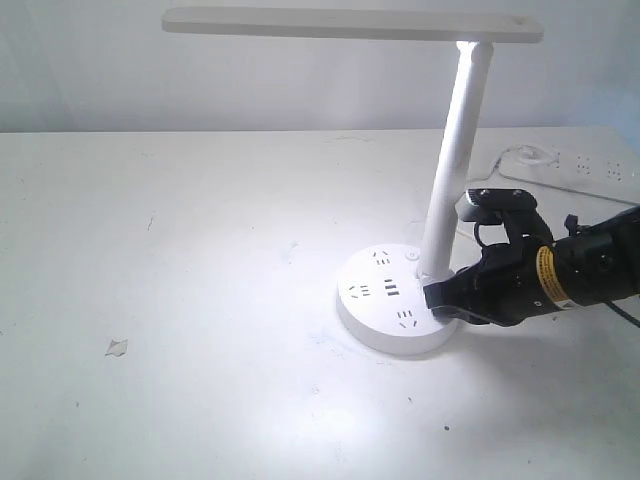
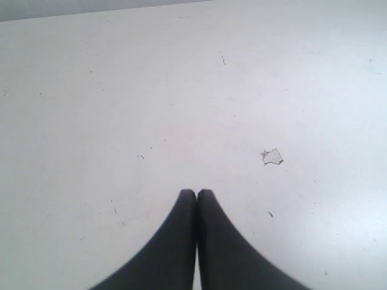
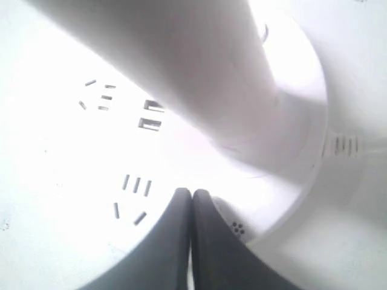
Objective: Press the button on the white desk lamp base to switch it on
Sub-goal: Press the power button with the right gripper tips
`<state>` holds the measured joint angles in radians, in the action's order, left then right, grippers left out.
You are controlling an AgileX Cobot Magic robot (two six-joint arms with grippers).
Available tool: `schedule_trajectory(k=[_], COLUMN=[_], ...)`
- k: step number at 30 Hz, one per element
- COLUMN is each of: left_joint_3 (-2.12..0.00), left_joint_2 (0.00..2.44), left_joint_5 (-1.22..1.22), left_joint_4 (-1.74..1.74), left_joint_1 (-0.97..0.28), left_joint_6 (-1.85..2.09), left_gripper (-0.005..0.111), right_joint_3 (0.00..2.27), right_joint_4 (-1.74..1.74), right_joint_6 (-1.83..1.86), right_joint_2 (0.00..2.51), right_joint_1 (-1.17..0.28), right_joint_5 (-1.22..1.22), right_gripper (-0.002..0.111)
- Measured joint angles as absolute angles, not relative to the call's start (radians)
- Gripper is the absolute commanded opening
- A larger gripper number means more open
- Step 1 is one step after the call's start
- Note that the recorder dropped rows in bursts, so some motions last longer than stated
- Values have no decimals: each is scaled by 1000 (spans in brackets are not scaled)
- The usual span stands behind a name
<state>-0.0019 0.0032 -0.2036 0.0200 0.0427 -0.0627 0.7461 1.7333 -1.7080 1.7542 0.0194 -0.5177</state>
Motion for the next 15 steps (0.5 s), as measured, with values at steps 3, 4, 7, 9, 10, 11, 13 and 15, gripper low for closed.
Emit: schedule_trajectory(k=[3, 4, 7, 9, 10, 11, 13, 15], left_joint_3=[-2, -2, -2, -2, -2, -2, -2, -2], left_joint_2=[3, 3, 3, 3, 3, 3, 3, 3], left_joint_5=[-204, -204, -204, -204, -204, -204, -204, -204], left_joint_4=[20, 20, 20, 20, 20, 20, 20, 20], left_joint_1=[43, 43, 43, 43, 43, 43, 43, 43], left_joint_6=[-63, -63, -63, -63, -63, -63, -63, -63], left_gripper=[0, 0, 0, 0, 0, 0, 0, 0], right_joint_3=[746, 746, 755, 762, 764, 766, 766, 766], right_joint_4=[1733, 1733, 1733, 1731, 1731, 1729, 1729, 1729], right_joint_6=[-1708, -1708, -1708, -1708, -1708, -1708, -1708, -1708], right_joint_2=[1754, 1752, 1747, 1746, 1744, 1744, 1742, 1742], right_joint_1=[19, 19, 19, 19, 19, 19, 19, 19], right_joint_5=[-513, -509, -505, -517, -528, -536, -544, -548], right_gripper=[0, 0, 0, 0, 0, 0, 0, 0])
